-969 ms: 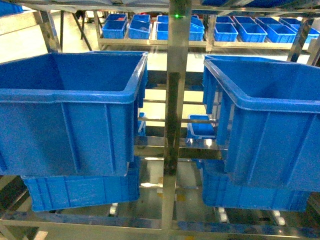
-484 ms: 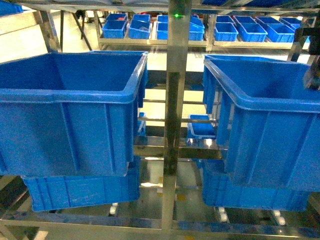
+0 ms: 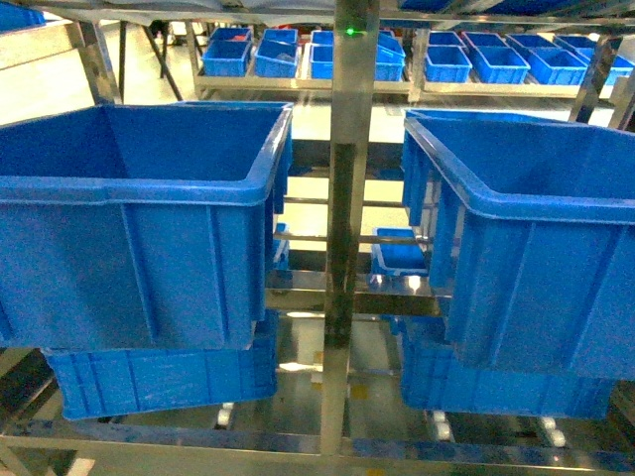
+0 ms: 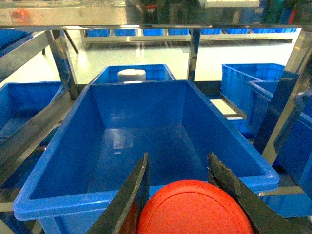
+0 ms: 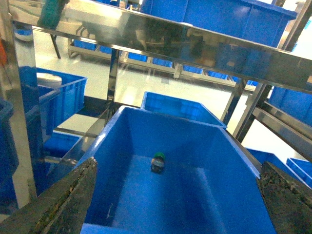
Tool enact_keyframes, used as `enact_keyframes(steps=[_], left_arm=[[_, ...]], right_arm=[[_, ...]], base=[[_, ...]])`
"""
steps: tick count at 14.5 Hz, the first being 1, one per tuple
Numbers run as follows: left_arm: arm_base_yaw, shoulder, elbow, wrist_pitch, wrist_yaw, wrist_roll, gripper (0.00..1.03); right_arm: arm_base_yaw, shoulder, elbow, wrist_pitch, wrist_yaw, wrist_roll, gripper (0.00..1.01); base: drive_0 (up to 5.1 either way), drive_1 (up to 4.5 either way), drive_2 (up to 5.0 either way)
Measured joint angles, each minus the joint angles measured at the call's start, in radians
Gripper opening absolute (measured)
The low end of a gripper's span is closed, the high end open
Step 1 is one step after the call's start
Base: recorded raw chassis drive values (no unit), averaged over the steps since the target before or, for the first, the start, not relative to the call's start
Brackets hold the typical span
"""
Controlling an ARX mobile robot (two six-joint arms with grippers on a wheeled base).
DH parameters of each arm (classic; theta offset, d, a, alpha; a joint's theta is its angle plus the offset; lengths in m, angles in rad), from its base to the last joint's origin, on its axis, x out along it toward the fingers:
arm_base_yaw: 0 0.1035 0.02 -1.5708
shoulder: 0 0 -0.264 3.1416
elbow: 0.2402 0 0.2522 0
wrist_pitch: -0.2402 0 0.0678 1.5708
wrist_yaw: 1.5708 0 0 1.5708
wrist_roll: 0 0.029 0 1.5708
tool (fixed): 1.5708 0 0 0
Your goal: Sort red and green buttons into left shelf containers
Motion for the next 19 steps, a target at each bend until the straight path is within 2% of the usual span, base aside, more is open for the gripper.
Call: enact_keyframes(steps=[1,2,3,5,6,10,12,15,17,18,19], left_arm=[[0.0,0.0,0.0,-0.001,0.0,0.0,0.32],[0.0,0.0,0.0,-0.001,-0.001,0.0,0.32],[0.001,0.0,0.0,-0.001,0.0,0.0,0.32],[-0.002,0.005,0.0,0.03,0.01,0.001,0.32],[-0.007,0.032,0.003,0.068,-0.004,0.001,0.32],[-0.027,0.316,0.099,0.232,-0.022,0.01,0.32],[-0.013,0.527,0.173,0.352,-0.068,0.075,0.32],[0.016,0.79,0.384,0.392,-0.098,0.151,0.32],[0.028,0.904,0.489,0.376,-0.08,0.185,0.32],[0.031,0.931,0.49,0.367,-0.065,0.189,0.32],[0.03,0.944,0.462,0.407,-0.069,0.197,0.41]], right_arm=[[0.002,-0.153,-0.008,-0.173,0.001,0.01,0.98],[0.0,-0.244,0.005,-0.314,0.002,0.035,0.98],[0.002,-0.264,0.008,-0.37,0.0,0.046,0.98],[0.002,-0.235,0.008,-0.383,-0.001,0.056,0.98],[0.002,-0.233,0.008,-0.379,-0.001,0.056,0.98],[0.002,-0.24,0.008,-0.378,-0.001,0.057,0.98],[0.002,-0.24,0.008,-0.377,-0.001,0.057,0.98],[0.002,-0.24,0.008,-0.378,-0.001,0.057,0.98],[0.002,-0.24,0.008,-0.377,-0.001,0.057,0.98],[0.002,-0.24,0.008,-0.377,-0.001,0.057,0.98],[0.002,-0.24,0.008,-0.377,-0.001,0.057,0.98]], base=[[0.0,0.0,0.0],[0.0,0.0,0.0],[0.0,0.0,0.0],[0.0,0.0,0.0],[0.0,0.0,0.0],[0.0,0.0,0.0],[0.0,0.0,0.0],[0.0,0.0,0.0],[0.0,0.0,0.0],[0.0,0.0,0.0],[0.0,0.0,0.0]])
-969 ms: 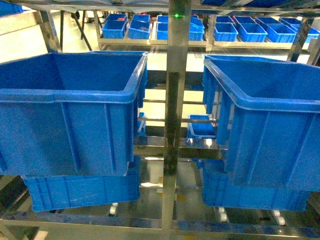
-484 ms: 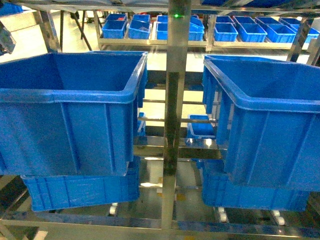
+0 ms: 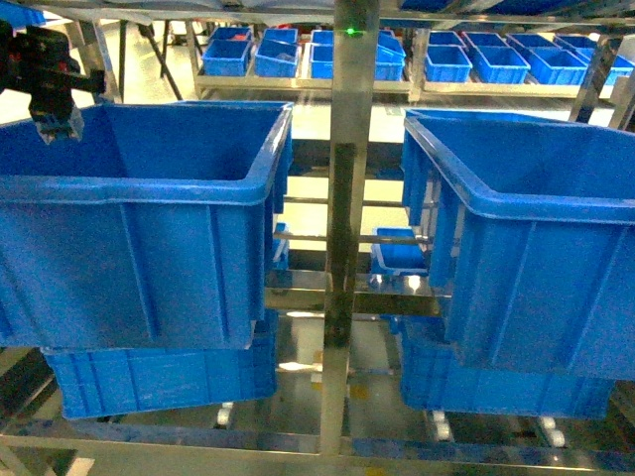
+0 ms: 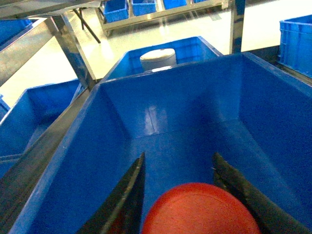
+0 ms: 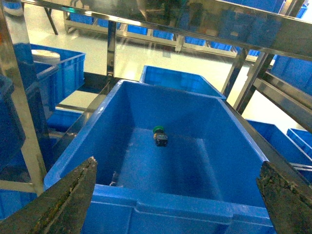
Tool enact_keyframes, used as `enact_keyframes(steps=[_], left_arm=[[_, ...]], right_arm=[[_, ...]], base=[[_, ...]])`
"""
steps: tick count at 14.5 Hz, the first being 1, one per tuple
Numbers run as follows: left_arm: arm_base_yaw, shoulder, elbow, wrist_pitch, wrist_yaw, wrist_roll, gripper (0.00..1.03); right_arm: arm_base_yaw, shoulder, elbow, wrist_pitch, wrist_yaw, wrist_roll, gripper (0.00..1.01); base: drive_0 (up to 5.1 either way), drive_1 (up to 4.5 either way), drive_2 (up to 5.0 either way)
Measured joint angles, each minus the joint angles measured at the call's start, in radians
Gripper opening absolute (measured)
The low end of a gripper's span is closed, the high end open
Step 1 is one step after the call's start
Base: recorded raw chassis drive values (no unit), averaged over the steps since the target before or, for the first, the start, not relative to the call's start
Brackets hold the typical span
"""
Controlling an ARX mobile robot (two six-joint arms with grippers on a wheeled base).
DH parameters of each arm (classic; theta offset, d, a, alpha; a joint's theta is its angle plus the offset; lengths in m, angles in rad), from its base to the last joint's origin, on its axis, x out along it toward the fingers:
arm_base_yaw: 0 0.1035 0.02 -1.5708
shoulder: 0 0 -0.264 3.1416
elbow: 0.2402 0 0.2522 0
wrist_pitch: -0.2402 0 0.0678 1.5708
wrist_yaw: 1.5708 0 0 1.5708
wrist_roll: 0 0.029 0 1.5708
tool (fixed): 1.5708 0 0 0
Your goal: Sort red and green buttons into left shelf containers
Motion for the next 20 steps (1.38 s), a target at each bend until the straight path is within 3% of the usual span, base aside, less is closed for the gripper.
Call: enact_keyframes(steps=[3,5,6,7,10,11,13,14,15,16,17,20], left_arm=[[-0.014,-0.106,-0.135,0.085,-0.006,0.002,0.8],[-0.007,-0.337,-0.212,-0.027,0.014,-0.078,1.0],[0.004,-0.489,-0.263,-0.101,0.039,-0.13,0.97],[0.023,-0.648,-0.323,-0.184,0.07,-0.158,0.98],[0.101,-1.072,-0.435,-0.465,0.183,-0.206,0.98],[0.114,-1.134,-0.424,-0.47,0.211,-0.245,0.98],[0.112,-1.14,-0.409,-0.483,0.213,-0.264,0.97],[0.082,-1.154,-0.452,-0.495,0.127,-0.24,0.84],[0.068,-1.191,-0.537,-0.477,0.095,-0.227,0.71],[0.007,-1.232,-0.609,-0.453,0.016,-0.222,0.58],[-0.023,-1.271,-0.659,-0.425,0.013,-0.221,0.46],[-0.017,-1.357,-0.795,-0.387,0.004,-0.218,0.06]], right_arm=[[0.0,0.0,0.0,0.0,0.0,0.0,0.98],[0.0,0.0,0.0,0.0,0.0,0.0,0.98],[0.0,0.0,0.0,0.0,0.0,0.0,0.98],[0.0,0.0,0.0,0.0,0.0,0.0,0.98],[0.0,0.0,0.0,0.0,0.0,0.0,0.98],[0.0,0.0,0.0,0.0,0.0,0.0,0.98],[0.0,0.0,0.0,0.0,0.0,0.0,0.98],[-0.016,-0.005,-0.031,0.105,-0.042,0.037,0.9],[-0.034,-0.05,-0.097,0.164,-0.069,0.073,0.77],[-0.054,-0.095,-0.165,0.183,-0.088,0.094,0.65],[-0.072,-0.125,-0.222,0.192,-0.103,0.104,0.52],[-0.108,-0.228,-0.34,0.209,-0.143,0.112,0.11]], base=[[0.0,0.0,0.0],[0.0,0.0,0.0],[0.0,0.0,0.0],[0.0,0.0,0.0],[0.0,0.0,0.0],[0.0,0.0,0.0],[0.0,0.0,0.0],[0.0,0.0,0.0],[0.0,0.0,0.0],[0.0,0.0,0.0],[0.0,0.0,0.0],[0.0,0.0,0.0]])
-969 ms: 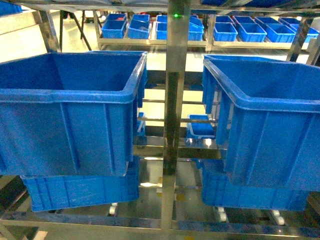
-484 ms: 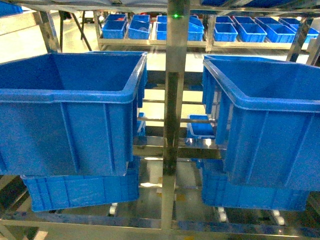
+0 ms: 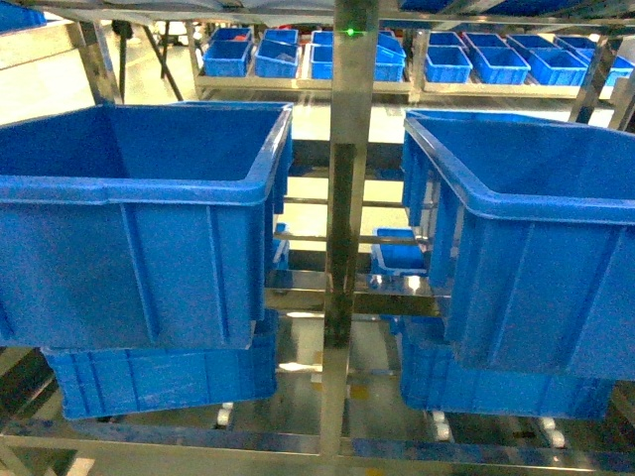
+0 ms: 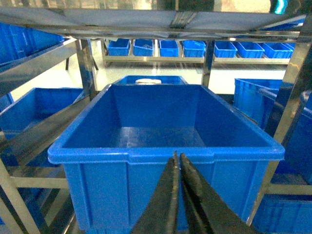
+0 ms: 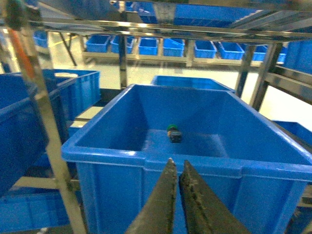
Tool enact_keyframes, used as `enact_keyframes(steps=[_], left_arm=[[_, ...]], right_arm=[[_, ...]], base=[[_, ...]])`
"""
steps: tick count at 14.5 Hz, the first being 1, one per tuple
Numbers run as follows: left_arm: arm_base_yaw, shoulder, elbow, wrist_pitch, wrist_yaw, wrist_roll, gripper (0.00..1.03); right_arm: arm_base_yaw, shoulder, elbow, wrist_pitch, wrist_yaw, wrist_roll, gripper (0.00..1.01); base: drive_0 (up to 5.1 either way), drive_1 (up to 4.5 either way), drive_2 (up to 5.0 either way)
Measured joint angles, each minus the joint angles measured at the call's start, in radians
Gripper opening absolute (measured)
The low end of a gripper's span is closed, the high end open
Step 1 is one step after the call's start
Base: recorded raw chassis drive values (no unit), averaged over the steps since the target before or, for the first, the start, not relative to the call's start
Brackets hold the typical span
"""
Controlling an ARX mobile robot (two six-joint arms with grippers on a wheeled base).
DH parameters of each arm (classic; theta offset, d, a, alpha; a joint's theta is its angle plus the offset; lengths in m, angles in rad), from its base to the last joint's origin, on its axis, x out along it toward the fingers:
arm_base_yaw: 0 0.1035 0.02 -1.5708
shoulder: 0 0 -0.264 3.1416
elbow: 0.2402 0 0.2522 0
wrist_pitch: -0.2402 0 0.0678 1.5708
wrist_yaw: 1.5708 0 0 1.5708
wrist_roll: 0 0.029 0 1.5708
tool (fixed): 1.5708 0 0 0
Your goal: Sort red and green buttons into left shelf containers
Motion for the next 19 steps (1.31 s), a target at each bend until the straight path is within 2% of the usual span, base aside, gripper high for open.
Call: enact_keyframes(steps=[1,2,10,11,12,13,16,19], left_arm=[[-0.001,-0.024,-0.031,0.006,0.0,0.0,0.02],[-0.001,-0.047,-0.055,0.01,0.0,0.0,0.02],[-0.002,-0.237,-0.191,-0.04,0.0,0.0,0.02],[-0.002,-0.258,-0.196,-0.05,0.0,0.0,0.02],[-0.002,-0.275,-0.203,-0.062,0.0,0.0,0.02],[-0.002,-0.386,-0.225,-0.185,0.003,0.001,0.02],[-0.002,-0.448,-0.229,-0.224,0.0,0.004,0.02],[-0.002,-0.448,-0.229,-0.208,0.0,0.004,0.02]], right_arm=[[-0.05,-0.034,-0.029,-0.005,-0.068,-0.001,0.02],[-0.091,-0.063,-0.054,-0.011,-0.078,0.001,0.02],[-0.087,-0.345,-0.179,-0.167,-0.088,0.002,0.02],[-0.087,-0.363,-0.208,-0.137,-0.088,0.002,0.02],[-0.087,-0.39,-0.208,-0.175,-0.088,0.002,0.02],[-0.087,-0.432,-0.208,-0.208,-0.089,0.002,0.02],[-0.087,-0.499,-0.208,-0.276,-0.089,0.002,0.02],[-0.087,-0.544,-0.208,-0.328,-0.089,0.002,0.02]], base=[[0.0,0.0,0.0],[0.0,0.0,0.0],[0.0,0.0,0.0],[0.0,0.0,0.0],[0.0,0.0,0.0],[0.0,0.0,0.0],[0.0,0.0,0.0],[0.0,0.0,0.0]])
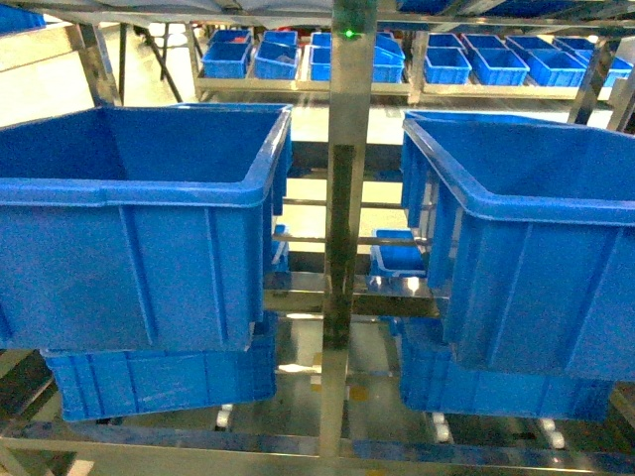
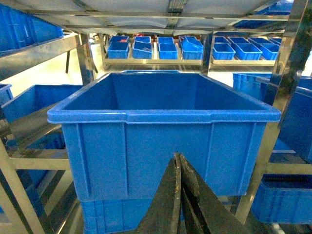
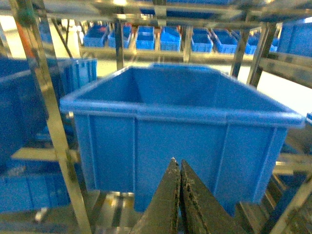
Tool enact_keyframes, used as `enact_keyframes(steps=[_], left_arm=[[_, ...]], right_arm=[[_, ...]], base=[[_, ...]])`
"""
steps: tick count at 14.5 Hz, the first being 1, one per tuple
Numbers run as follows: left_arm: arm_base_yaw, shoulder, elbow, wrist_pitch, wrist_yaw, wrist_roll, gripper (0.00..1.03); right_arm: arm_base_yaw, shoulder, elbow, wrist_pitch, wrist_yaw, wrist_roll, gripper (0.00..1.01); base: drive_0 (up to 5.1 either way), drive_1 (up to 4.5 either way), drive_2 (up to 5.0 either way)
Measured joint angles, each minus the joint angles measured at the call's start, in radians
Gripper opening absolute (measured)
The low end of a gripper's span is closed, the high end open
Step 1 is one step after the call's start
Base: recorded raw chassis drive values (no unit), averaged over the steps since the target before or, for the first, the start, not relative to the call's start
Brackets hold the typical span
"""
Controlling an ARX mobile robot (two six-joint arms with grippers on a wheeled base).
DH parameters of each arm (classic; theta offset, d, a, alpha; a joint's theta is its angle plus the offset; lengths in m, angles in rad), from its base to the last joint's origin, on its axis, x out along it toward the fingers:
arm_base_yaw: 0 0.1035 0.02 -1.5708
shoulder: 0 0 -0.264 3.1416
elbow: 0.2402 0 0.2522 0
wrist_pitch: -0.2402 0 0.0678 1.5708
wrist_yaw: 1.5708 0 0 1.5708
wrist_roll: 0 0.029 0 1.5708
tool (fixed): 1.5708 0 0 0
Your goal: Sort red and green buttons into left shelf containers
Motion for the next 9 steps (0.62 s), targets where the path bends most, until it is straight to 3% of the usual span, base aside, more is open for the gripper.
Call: enact_keyframes(steps=[1,5,6,9], left_arm=[[0.0,0.0,0.0,-0.001,0.0,0.0,0.02],[0.0,0.0,0.0,-0.001,0.0,0.0,0.02],[0.0,0.0,0.0,-0.001,0.0,0.0,0.16],[0.0,0.0,0.0,-0.001,0.0,0.0,0.62]], right_arm=[[0.0,-0.099,0.001,-0.151,-0.002,0.0,0.02],[0.0,-0.161,0.001,-0.17,0.0,0.0,0.02],[0.0,-0.161,0.001,-0.168,0.0,0.0,0.06],[0.0,-0.161,0.001,-0.168,0.0,0.0,0.52]], base=[[0.0,0.0,0.0],[0.0,0.0,0.0],[0.0,0.0,0.0],[0.0,0.0,0.0]])
